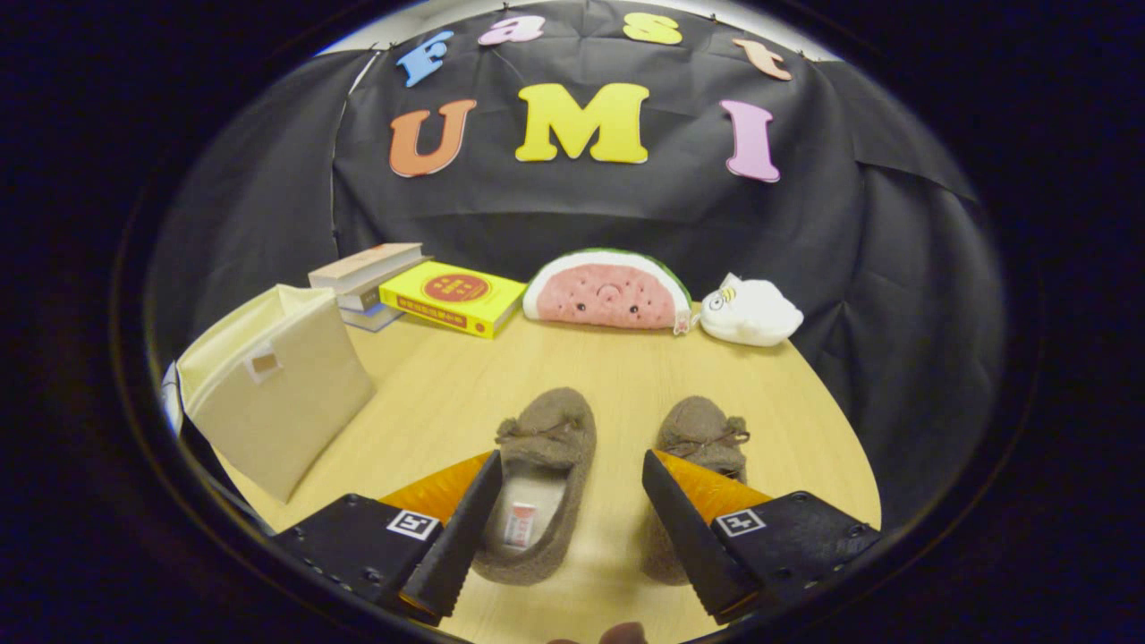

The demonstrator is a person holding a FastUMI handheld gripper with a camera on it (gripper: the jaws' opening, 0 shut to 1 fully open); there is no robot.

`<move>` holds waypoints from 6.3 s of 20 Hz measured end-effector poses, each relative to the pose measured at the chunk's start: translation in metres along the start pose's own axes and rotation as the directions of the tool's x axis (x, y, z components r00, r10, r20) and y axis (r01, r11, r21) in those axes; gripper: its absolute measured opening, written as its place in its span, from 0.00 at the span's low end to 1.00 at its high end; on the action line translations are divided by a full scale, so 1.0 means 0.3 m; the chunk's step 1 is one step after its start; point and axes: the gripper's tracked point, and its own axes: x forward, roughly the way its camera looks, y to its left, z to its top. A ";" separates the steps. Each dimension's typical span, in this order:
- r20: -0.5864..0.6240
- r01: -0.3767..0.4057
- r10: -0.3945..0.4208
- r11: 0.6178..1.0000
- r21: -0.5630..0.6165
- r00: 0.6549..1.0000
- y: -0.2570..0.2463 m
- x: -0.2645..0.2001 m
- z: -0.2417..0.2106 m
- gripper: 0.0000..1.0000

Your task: Open the storage box then place both shoes into the box .Put the left shoe in first, then the right shoe, with the right side of both shoes facing outward in a uniform manner.

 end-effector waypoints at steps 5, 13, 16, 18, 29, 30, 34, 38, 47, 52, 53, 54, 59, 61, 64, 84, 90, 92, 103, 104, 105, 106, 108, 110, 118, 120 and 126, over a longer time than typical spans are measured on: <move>-0.106 -0.011 0.012 1.000 0.009 0.994 -0.001 0.109 -0.077 0.97; -0.217 0.004 0.034 0.986 0.168 0.975 -0.006 0.181 -0.136 0.23; -0.232 0.007 0.056 0.964 0.265 0.971 -0.004 0.182 -0.130 0.00; -0.229 0.009 0.064 0.953 0.302 0.971 0.007 0.175 -0.129 0.00; -0.130 -0.092 0.164 0.895 0.437 0.978 0.259 -0.025 0.052 0.00; -0.112 -0.102 0.165 0.898 0.429 0.980 0.292 -0.051 0.089 0.00; -0.060 -0.151 0.194 0.893 0.425 0.979 0.457 -0.158 0.232 0.00; 0.008 -0.204 0.224 0.871 0.447 0.975 0.646 -0.256 0.402 0.00; 0.022 -0.235 0.263 0.819 0.524 0.965 1.087 -0.231 0.460 0.00; 0.000 -0.219 0.271 0.780 0.586 0.963 1.267 -0.172 0.366 0.00; -0.007 -0.212 0.268 0.776 0.594 0.963 1.295 -0.160 0.345 0.00; -0.017 -0.207 0.271 0.775 0.597 0.962 1.320 -0.148 0.328 0.00; -0.046 -0.213 0.290 0.793 0.571 0.956 1.394 -0.119 0.279 0.00; -0.037 -0.229 0.300 0.798 0.557 0.953 1.413 -0.117 0.283 0.02; -0.007 -0.295 0.354 0.789 0.538 0.935 1.446 -0.132 0.305 0.20; 0.325 -0.231 0.199 0.971 0.063 0.925 0.773 -0.498 0.459 0.96; 0.311 -0.057 0.040 0.997 0.044 0.949 0.224 -0.490 0.417 0.96; 0.290 0.020 -0.028 0.999 0.031 0.957 0.038 -0.474 0.369 0.96; -0.106 0.086 -0.068 0.982 0.171 0.992 -0.427 -0.114 -0.070 0.96; -0.136 0.083 -0.059 0.980 0.178 0.989 -0.435 -0.085 -0.094 0.96; -0.162 0.081 -0.052 0.980 0.183 0.985 -0.437 -0.059 -0.118 0.96; -0.181 0.078 -0.043 0.979 0.191 0.983 -0.436 -0.038 -0.133 0.96; -0.201 0.080 -0.041 0.978 0.191 0.979 -0.439 0.005 -0.145 0.96; -0.219 0.087 -0.044 0.977 0.194 0.975 -0.445 0.040 -0.151 0.96; -0.286 0.144 -0.072 0.959 0.242 0.956 -0.451 0.113 -0.188 0.21; -0.294 0.156 -0.077 0.954 0.255 0.953 -0.451 0.111 -0.188 0.10; -0.264 0.135 -0.019 0.894 0.428 0.964 -0.375 0.053 -0.146 0.00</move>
